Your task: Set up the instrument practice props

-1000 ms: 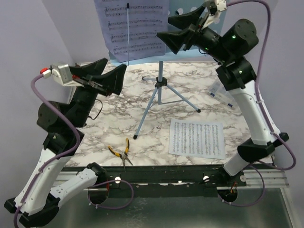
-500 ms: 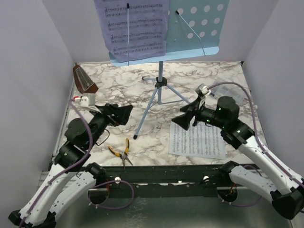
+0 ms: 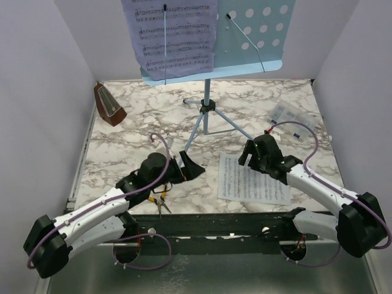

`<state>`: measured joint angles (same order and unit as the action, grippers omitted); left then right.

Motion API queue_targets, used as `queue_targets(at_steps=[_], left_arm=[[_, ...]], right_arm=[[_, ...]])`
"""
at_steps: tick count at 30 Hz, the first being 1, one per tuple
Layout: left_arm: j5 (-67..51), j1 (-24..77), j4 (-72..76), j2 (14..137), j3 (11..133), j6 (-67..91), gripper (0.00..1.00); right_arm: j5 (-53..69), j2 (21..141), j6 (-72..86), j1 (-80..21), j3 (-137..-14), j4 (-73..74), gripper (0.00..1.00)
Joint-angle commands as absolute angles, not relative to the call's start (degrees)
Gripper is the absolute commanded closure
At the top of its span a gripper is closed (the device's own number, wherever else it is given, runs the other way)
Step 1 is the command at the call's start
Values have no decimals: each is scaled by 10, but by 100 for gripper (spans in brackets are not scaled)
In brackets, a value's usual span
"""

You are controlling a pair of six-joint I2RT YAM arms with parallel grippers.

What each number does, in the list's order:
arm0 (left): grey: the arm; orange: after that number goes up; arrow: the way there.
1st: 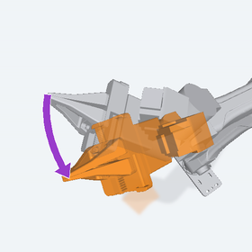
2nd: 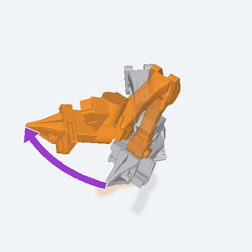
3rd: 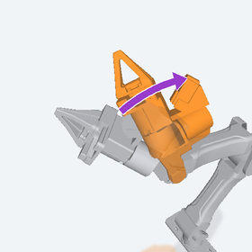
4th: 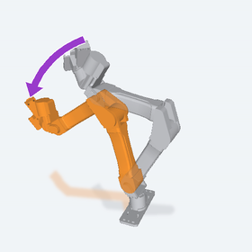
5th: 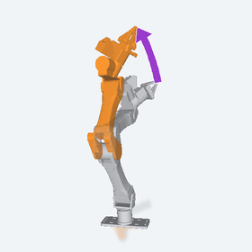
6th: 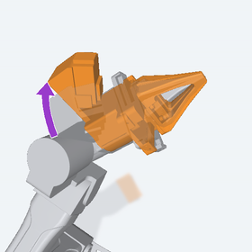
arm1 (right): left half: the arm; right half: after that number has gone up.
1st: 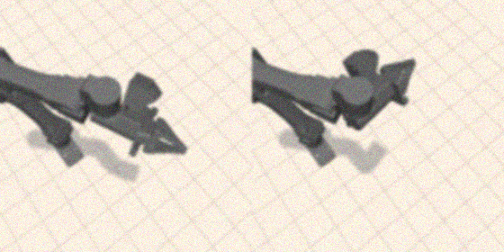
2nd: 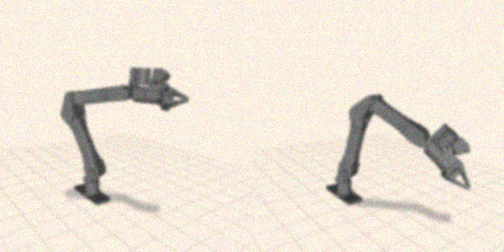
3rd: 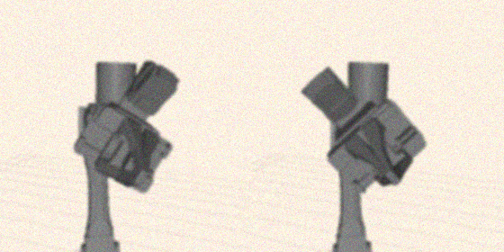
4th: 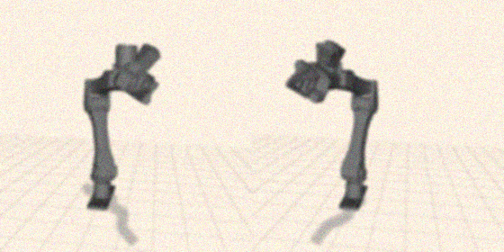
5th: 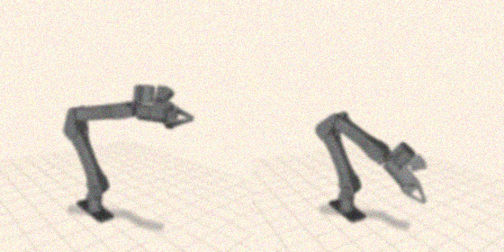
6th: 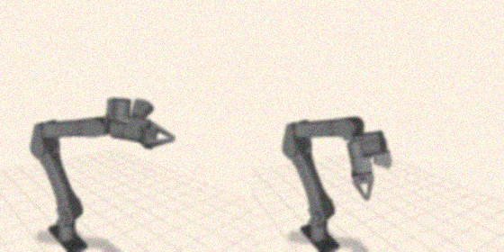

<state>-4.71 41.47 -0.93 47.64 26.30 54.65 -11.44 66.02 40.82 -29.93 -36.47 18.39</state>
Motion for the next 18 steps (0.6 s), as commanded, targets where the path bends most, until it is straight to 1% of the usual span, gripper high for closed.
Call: queue_targets(at_steps=[1,6,8,11,15,18], left_arm=[[64,536,55,552,284,553,1],[96,577,38,665,342,538,2],[99,580,37,686,361,514,1],[122,580,35,691,372,501,1],[148,579,22,672,362,504,1],[154,579,10,649,351,504,1]], right_arm=[[-226,655,519,-291,-346,250,12],[-225,651,565,-286,-319,263,12],[-215,659,572,-285,-318,262,12],[-181,679,550,-285,-309,220,12],[-95,721,464,-285,-299,135,12],[17,759,402,-286,-294,64,12]])
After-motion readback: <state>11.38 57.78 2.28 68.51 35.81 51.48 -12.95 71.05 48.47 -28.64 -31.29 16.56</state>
